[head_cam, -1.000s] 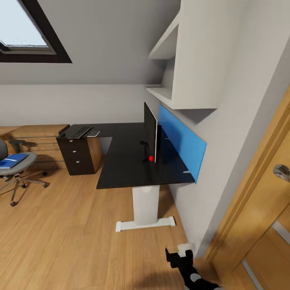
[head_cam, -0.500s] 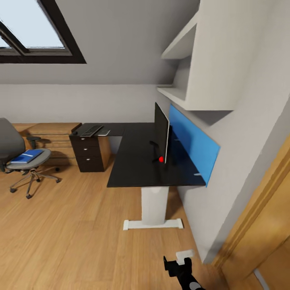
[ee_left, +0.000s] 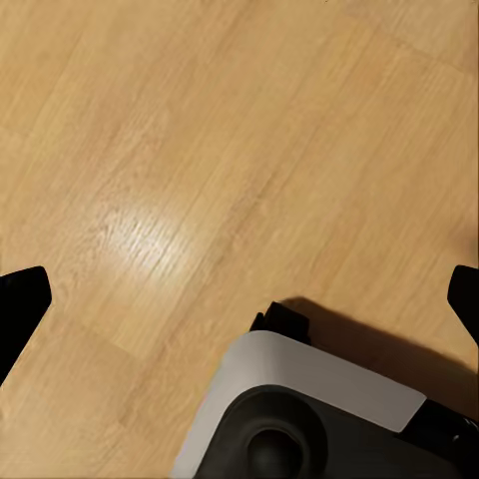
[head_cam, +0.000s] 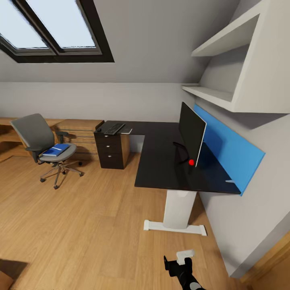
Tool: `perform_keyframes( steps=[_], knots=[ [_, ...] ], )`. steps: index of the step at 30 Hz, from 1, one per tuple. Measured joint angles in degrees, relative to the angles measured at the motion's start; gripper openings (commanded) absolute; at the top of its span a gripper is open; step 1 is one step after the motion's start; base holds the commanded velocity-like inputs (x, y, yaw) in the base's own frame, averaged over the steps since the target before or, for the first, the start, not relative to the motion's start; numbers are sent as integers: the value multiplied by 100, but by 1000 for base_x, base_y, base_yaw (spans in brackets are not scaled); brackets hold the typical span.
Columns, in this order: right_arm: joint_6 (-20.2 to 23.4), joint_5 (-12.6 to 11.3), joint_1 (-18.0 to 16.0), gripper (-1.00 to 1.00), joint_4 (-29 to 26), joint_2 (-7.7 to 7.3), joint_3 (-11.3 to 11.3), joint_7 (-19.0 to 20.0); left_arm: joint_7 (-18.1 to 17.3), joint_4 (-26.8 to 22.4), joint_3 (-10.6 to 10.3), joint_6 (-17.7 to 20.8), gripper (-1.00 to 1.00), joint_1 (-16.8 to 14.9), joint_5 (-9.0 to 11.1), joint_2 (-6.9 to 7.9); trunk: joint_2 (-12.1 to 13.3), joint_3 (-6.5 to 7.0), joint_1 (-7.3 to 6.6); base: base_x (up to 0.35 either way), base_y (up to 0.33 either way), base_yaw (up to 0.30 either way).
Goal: In the bedroom, organize the workspace by keeping the computer under the desk, ensuring the monitor is on the desk, placing the keyboard on the desk next to the monitor, placing the mouse on the desk next to the keyboard, moving the folder from the swivel chair onto the desk next to the mouse, stacking the notebook on top of the folder with the pen on top of the notebook, and positioning the swivel chair next to the desk.
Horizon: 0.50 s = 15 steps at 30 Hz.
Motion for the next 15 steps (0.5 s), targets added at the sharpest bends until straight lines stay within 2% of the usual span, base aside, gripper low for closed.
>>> perform_keyframes(
  steps=[8, 10, 15],
  knots=[
    [-120, 3, 7, 100, 0, -4, 1, 2, -20, 19, -42, 20, 100, -1, -34, -11, 0, -1, 0, 99, 321, 1],
    [-120, 3, 6, 100, 0, -2, 1, 2, -28, 19, -166, 35, 100, -2, -116, -12, 0, -1, 0, 100, 321, 0],
    [-147, 2, 6, 100, 0, -8, -6, 2, -30, 89, -331, 46, 100, -1, -175, -8, 0, 1, 0, 100, 321, -35]
  ],
)
